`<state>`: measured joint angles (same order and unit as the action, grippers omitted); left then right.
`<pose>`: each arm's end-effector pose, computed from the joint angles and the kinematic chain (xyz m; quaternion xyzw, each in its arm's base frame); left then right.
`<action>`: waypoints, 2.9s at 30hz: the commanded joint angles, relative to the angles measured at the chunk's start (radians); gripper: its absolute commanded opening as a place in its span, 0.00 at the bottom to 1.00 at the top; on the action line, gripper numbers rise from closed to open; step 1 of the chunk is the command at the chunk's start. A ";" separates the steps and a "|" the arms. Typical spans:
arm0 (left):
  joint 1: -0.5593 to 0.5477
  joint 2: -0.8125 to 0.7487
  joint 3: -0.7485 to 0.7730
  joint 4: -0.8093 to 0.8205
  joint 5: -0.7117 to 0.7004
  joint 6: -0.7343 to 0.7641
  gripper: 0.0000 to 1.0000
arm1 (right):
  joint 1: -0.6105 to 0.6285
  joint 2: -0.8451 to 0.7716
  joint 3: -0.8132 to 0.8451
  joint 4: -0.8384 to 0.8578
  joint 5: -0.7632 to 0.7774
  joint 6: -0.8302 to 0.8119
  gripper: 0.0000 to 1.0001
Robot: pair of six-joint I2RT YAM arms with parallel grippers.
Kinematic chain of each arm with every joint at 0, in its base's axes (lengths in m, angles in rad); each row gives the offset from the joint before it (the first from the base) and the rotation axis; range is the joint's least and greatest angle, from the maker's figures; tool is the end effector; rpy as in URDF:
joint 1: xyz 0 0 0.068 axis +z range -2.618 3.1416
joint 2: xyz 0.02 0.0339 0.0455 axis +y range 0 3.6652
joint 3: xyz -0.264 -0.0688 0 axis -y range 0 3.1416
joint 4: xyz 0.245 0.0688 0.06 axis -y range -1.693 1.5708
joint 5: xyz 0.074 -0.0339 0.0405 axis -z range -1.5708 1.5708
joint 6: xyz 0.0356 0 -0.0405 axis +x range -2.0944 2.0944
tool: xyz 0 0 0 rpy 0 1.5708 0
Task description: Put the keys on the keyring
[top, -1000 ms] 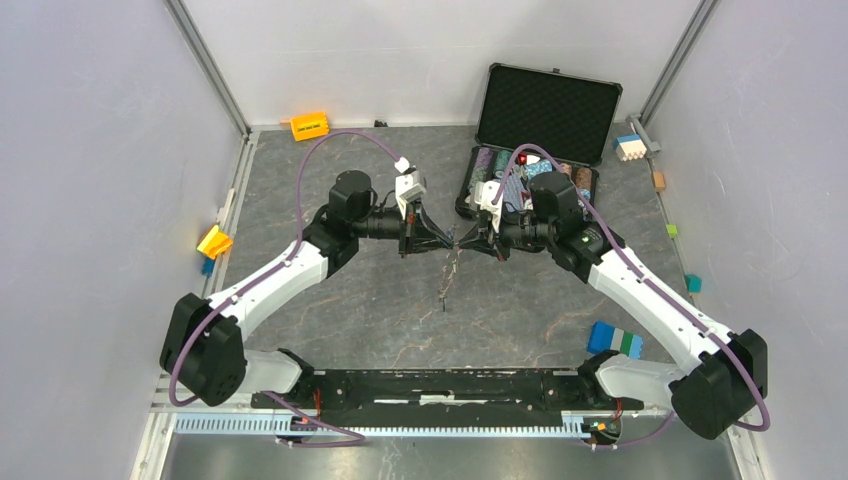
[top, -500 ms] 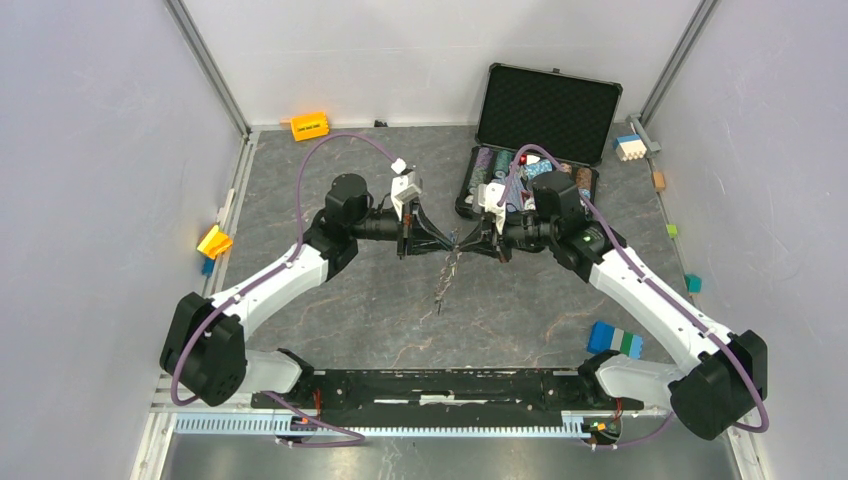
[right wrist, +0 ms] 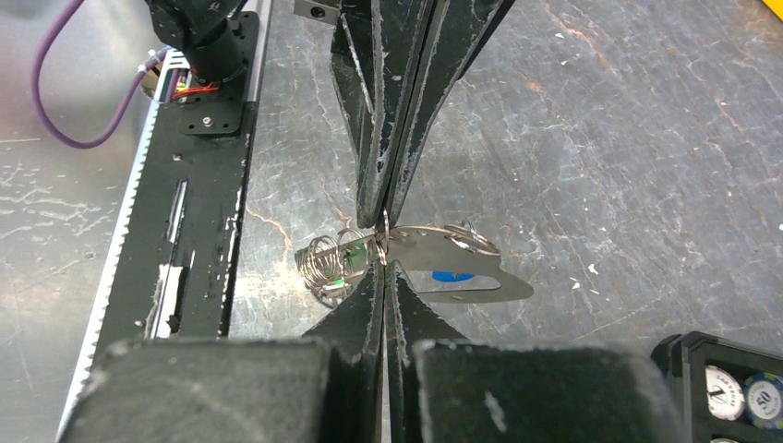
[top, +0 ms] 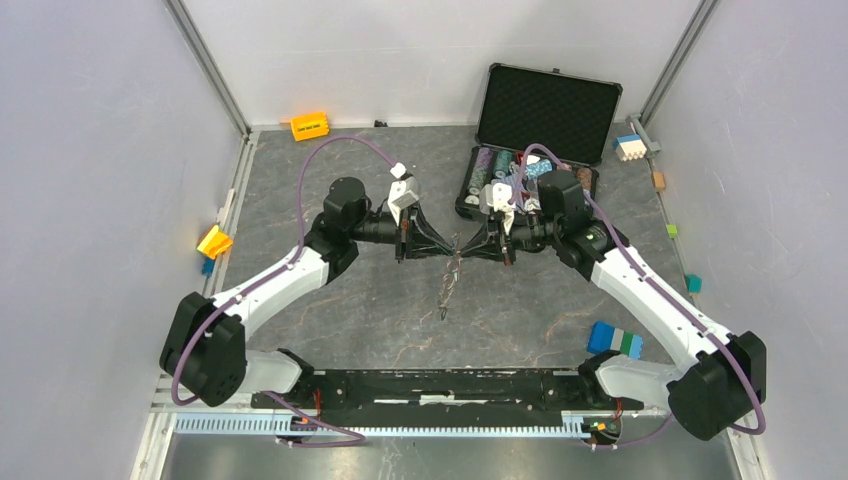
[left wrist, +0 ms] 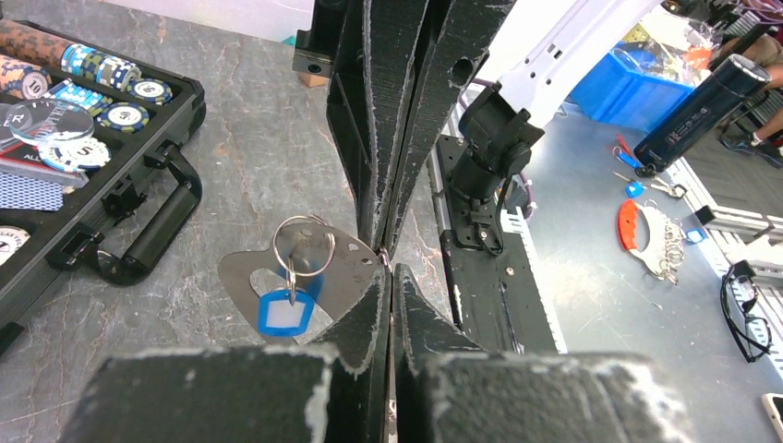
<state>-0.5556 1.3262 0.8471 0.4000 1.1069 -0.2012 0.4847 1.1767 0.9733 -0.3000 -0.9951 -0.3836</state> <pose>0.2303 -0.1804 0.3028 0.4612 0.5522 -0.5720 0.3938 0.2095 0.1441 0.3215 -0.5385 0.5842 0.4330 0.4257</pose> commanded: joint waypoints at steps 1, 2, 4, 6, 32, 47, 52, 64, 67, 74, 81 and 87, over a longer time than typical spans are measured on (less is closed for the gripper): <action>0.002 -0.045 0.000 0.122 0.066 -0.009 0.02 | -0.015 -0.011 -0.018 -0.016 -0.025 0.014 0.00; 0.001 -0.045 -0.003 0.126 0.072 -0.011 0.02 | -0.016 -0.011 -0.019 -0.015 -0.025 0.014 0.00; 0.001 -0.045 -0.006 0.139 0.077 -0.013 0.02 | -0.020 -0.012 -0.020 -0.012 -0.017 0.020 0.00; 0.002 -0.047 -0.009 0.150 0.085 -0.017 0.02 | -0.020 -0.015 -0.021 -0.013 0.001 0.020 0.00; 0.002 -0.022 -0.020 0.254 0.095 -0.072 0.02 | 0.003 -0.001 -0.044 -0.026 0.031 -0.003 0.00; 0.006 -0.018 -0.039 0.263 0.022 -0.078 0.02 | 0.005 -0.013 -0.047 -0.026 -0.052 -0.025 0.00; 0.008 -0.015 -0.054 0.285 -0.007 -0.088 0.02 | 0.004 -0.018 -0.039 -0.021 -0.073 -0.025 0.00; 0.026 -0.022 -0.094 0.394 -0.041 -0.144 0.02 | -0.003 -0.027 -0.015 -0.026 -0.106 -0.010 0.05; 0.031 -0.022 -0.099 0.419 -0.044 -0.159 0.02 | -0.006 -0.029 -0.016 -0.013 -0.107 0.005 0.04; 0.031 -0.021 -0.102 0.419 -0.031 -0.173 0.02 | -0.009 -0.028 0.028 -0.031 -0.012 0.015 0.00; 0.029 -0.016 -0.057 0.327 -0.092 -0.231 0.02 | -0.010 -0.017 0.093 -0.028 0.110 0.052 0.00; 0.028 -0.017 -0.049 0.261 -0.141 -0.203 0.02 | -0.010 0.007 0.112 0.000 0.092 0.118 0.00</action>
<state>-0.5278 1.3270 0.7547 0.6846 1.0157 -0.3843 0.4793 1.1675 1.0374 -0.3408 -0.9157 -0.3256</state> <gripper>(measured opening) 0.032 0.004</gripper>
